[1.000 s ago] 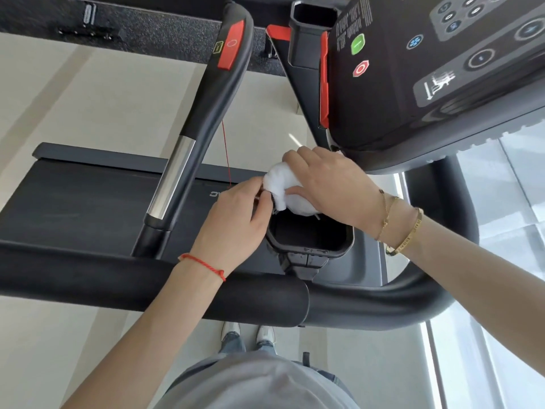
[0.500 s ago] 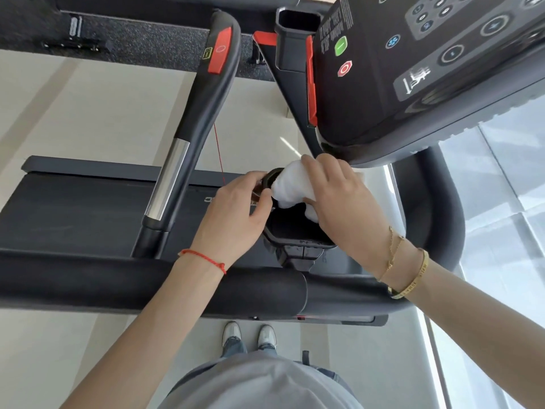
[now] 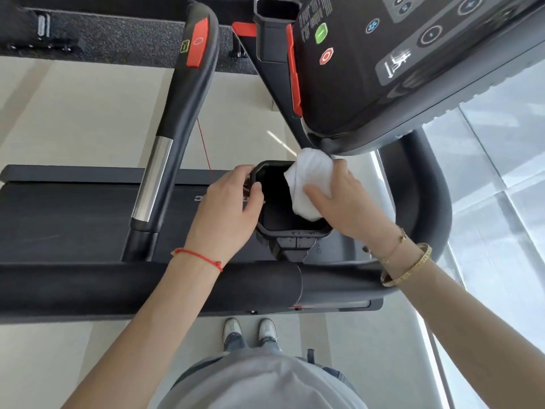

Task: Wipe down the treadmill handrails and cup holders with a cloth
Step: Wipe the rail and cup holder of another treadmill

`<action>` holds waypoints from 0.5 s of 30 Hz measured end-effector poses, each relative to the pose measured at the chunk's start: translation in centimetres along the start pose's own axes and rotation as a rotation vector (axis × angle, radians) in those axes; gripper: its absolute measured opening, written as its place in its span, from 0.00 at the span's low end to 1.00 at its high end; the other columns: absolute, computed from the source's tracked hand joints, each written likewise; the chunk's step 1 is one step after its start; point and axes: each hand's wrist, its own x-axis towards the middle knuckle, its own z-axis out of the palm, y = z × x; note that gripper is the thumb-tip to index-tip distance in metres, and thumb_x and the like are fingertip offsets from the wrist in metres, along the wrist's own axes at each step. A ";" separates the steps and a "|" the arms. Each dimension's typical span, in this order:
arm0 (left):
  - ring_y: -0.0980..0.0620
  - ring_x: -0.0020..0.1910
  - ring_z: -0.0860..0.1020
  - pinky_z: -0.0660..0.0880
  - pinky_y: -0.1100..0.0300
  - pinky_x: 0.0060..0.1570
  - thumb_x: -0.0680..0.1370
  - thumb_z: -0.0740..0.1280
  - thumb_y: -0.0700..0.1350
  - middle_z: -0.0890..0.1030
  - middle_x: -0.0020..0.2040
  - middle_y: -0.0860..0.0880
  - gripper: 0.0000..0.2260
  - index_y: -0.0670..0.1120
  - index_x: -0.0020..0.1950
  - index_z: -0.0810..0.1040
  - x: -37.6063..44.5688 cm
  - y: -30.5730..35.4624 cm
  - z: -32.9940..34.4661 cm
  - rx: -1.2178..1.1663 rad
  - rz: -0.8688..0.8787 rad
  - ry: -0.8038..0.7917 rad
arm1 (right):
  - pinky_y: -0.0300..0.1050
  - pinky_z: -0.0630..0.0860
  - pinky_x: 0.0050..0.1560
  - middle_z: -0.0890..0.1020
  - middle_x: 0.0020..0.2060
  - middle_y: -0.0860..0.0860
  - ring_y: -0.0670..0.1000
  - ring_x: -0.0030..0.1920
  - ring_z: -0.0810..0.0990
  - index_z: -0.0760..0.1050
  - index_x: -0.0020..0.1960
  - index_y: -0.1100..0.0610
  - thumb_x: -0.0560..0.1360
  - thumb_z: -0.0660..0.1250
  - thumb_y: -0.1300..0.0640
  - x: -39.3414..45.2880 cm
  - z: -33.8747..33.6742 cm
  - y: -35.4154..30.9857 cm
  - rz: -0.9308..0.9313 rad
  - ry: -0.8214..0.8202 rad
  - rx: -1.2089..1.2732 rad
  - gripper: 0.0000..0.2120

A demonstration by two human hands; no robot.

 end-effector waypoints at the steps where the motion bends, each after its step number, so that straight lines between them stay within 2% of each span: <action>1: 0.56 0.47 0.78 0.75 0.62 0.48 0.82 0.59 0.46 0.81 0.52 0.52 0.12 0.47 0.64 0.75 0.0 0.0 0.0 -0.001 0.000 -0.002 | 0.43 0.64 0.47 0.71 0.59 0.59 0.55 0.50 0.71 0.60 0.65 0.65 0.80 0.63 0.52 -0.6 0.1 0.2 -0.001 -0.012 0.003 0.22; 4: 0.57 0.46 0.79 0.76 0.61 0.48 0.82 0.59 0.46 0.81 0.52 0.52 0.13 0.47 0.64 0.75 -0.1 0.1 0.0 0.003 -0.002 -0.007 | 0.41 0.64 0.46 0.68 0.57 0.56 0.54 0.50 0.69 0.59 0.59 0.62 0.79 0.65 0.53 -2.7 0.5 0.9 0.036 -0.061 0.077 0.19; 7: 0.56 0.46 0.79 0.75 0.62 0.47 0.82 0.59 0.46 0.80 0.52 0.52 0.13 0.47 0.64 0.75 -0.1 0.2 0.1 0.010 -0.003 -0.005 | 0.42 0.65 0.44 0.66 0.52 0.54 0.53 0.48 0.68 0.57 0.53 0.61 0.80 0.63 0.53 -1.1 -0.3 0.1 0.123 -0.151 0.107 0.17; 9: 0.56 0.46 0.78 0.74 0.63 0.47 0.82 0.59 0.46 0.81 0.52 0.52 0.13 0.47 0.64 0.75 -0.1 0.2 0.0 0.011 -0.006 -0.005 | 0.42 0.68 0.46 0.66 0.51 0.54 0.52 0.49 0.68 0.59 0.60 0.65 0.82 0.60 0.54 0.3 -0.8 -0.7 0.122 -0.160 0.111 0.17; 11: 0.56 0.48 0.79 0.73 0.64 0.48 0.82 0.59 0.46 0.81 0.53 0.52 0.13 0.47 0.64 0.75 -0.1 0.3 0.1 0.006 -0.009 -0.010 | 0.39 0.65 0.46 0.67 0.53 0.54 0.50 0.48 0.69 0.59 0.64 0.66 0.82 0.60 0.54 0.1 -0.7 -0.4 0.115 -0.129 0.146 0.19; 14: 0.55 0.49 0.78 0.73 0.65 0.49 0.82 0.59 0.45 0.81 0.52 0.52 0.13 0.46 0.64 0.75 -0.1 0.4 0.0 0.013 0.003 -0.006 | 0.31 0.65 0.34 0.72 0.52 0.57 0.49 0.39 0.71 0.59 0.62 0.61 0.81 0.60 0.52 -2.6 0.3 0.8 0.065 -0.085 0.118 0.17; 15: 0.55 0.49 0.78 0.74 0.65 0.49 0.82 0.59 0.45 0.80 0.52 0.52 0.13 0.46 0.64 0.75 0.0 0.4 0.0 0.014 0.003 -0.004 | 0.31 0.65 0.31 0.73 0.52 0.57 0.48 0.38 0.72 0.58 0.63 0.61 0.81 0.59 0.52 -3.2 0.6 1.1 0.055 -0.072 0.120 0.18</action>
